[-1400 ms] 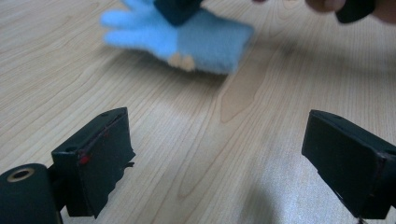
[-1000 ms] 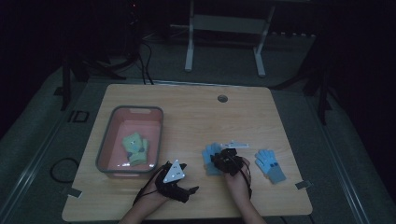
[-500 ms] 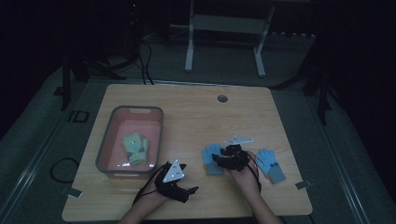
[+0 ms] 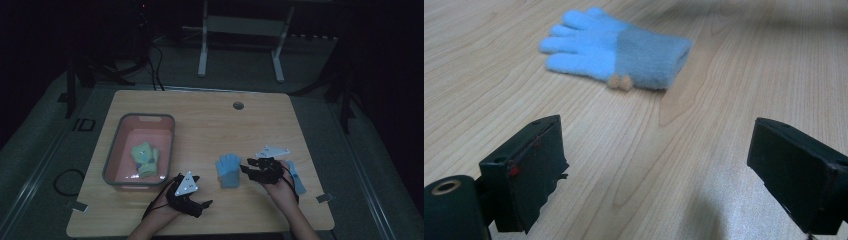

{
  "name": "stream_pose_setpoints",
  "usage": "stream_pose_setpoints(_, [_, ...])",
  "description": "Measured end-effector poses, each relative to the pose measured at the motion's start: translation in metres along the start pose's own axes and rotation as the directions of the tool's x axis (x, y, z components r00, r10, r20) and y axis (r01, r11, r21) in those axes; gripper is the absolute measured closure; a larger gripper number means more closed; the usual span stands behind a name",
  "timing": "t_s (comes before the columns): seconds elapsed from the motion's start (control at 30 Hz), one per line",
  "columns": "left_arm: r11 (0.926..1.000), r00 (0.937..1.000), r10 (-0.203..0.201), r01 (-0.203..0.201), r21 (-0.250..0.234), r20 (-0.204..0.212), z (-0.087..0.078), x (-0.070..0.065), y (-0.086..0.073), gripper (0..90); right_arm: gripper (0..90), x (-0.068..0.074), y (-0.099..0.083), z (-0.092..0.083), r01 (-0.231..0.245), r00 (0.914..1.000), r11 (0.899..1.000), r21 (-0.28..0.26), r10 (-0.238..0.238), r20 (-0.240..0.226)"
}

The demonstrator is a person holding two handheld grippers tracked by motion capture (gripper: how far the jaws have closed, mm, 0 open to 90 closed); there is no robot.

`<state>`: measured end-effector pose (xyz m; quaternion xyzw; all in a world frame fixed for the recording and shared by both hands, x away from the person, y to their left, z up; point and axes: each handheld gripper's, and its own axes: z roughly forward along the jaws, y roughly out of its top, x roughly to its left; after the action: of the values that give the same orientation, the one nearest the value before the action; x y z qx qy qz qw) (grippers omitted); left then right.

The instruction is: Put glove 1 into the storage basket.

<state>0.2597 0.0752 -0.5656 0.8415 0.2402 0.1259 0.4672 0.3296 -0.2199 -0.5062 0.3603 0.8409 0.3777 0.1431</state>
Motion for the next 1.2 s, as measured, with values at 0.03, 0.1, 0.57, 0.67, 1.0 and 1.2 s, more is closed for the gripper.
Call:
stream_pose_setpoints(0.03, [1.0000,1.0000,0.001,-0.001,0.000,-0.001,0.000,0.000,0.000,8.7,57.3,-0.002,-0.001,-0.002,0.007,1.0000,1.000,0.000,-0.007,0.006])
stream_pose_setpoints(0.1, [1.0000,1.0000,0.001,-0.001,0.000,0.000,0.000,0.000,0.000,8.7,57.5,-0.008,-0.004,-0.007,0.020,0.9998,1.000,-0.003,-0.020,0.001])
stream_pose_setpoints(0.57, [1.0000,1.0000,-0.002,0.002,0.001,0.000,0.000,0.000,0.000,8.7,61.2,-0.067,-0.029,-0.046,0.011,0.9987,1.000,0.024,-0.012,0.050])
stream_pose_setpoints(0.67, [1.0000,1.0000,0.002,-0.002,0.002,-0.003,0.001,-0.001,0.000,8.7,61.8,-0.080,-0.038,-0.053,-0.007,0.9978,0.999,0.049,0.004,0.067])
stream_pose_setpoints(1.0, [1.0000,1.0000,0.000,0.000,0.001,-0.001,0.001,0.000,0.000,8.7,62.1,-0.105,-0.076,-0.069,-0.028,0.9982,0.994,0.101,0.023,0.056])
stream_pose_setpoints(1.2, [1.0000,1.0000,0.000,0.000,0.000,-0.001,0.001,-0.001,0.000,8.7,62.4,-0.107,-0.095,-0.065,-0.017,0.9988,0.990,0.137,0.011,0.048])
